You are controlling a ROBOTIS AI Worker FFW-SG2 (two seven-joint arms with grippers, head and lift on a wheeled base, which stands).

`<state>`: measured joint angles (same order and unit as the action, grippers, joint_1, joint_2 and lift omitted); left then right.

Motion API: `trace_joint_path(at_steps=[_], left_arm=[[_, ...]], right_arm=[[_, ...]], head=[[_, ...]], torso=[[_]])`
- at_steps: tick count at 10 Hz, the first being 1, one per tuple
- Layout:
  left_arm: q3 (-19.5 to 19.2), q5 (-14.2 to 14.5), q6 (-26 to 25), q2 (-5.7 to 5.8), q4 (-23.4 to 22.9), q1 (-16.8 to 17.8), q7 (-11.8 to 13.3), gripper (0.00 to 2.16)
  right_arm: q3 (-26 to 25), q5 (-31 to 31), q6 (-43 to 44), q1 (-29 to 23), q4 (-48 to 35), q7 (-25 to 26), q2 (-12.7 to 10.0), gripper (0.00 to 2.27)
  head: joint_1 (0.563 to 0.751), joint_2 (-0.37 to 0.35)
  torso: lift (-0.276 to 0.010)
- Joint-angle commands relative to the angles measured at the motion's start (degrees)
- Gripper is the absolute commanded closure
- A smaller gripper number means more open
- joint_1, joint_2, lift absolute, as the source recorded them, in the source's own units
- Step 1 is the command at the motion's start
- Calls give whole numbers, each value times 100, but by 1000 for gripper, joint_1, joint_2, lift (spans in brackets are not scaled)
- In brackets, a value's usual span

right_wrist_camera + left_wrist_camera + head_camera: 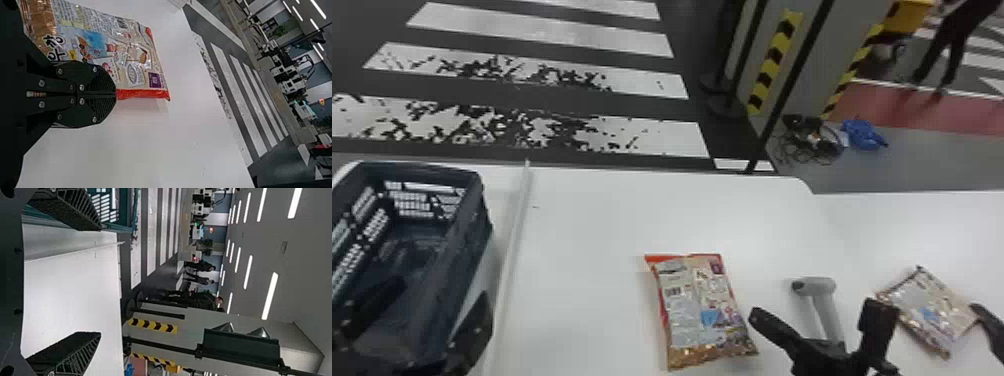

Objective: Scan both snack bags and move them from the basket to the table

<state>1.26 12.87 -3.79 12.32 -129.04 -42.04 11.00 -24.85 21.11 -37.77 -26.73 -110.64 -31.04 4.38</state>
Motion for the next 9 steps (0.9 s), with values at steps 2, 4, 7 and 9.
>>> trace_joint_path(at_steps=[2, 4, 7, 9], left_arm=[[-65, 58, 84, -19, 1, -33, 16, 33], [-65, 67, 136, -28, -7, -59, 25, 33], [-73, 75, 207, -37, -16, -94, 51, 33], [-82, 93, 242, -46, -34, -129, 95, 33]], right_arm=[[6, -2, 230, -87, 104, -43, 1, 2256], [6, -2, 370, -192, 157, -87, 1, 2256], [103, 7, 546, -324, 219, -113, 1, 2256], [226, 25, 617, -403, 219, -113, 1, 2256]], head=[[695, -232], [695, -233], [695, -236], [695, -231]], torso=[[-98], [-98], [-98], [-98]])
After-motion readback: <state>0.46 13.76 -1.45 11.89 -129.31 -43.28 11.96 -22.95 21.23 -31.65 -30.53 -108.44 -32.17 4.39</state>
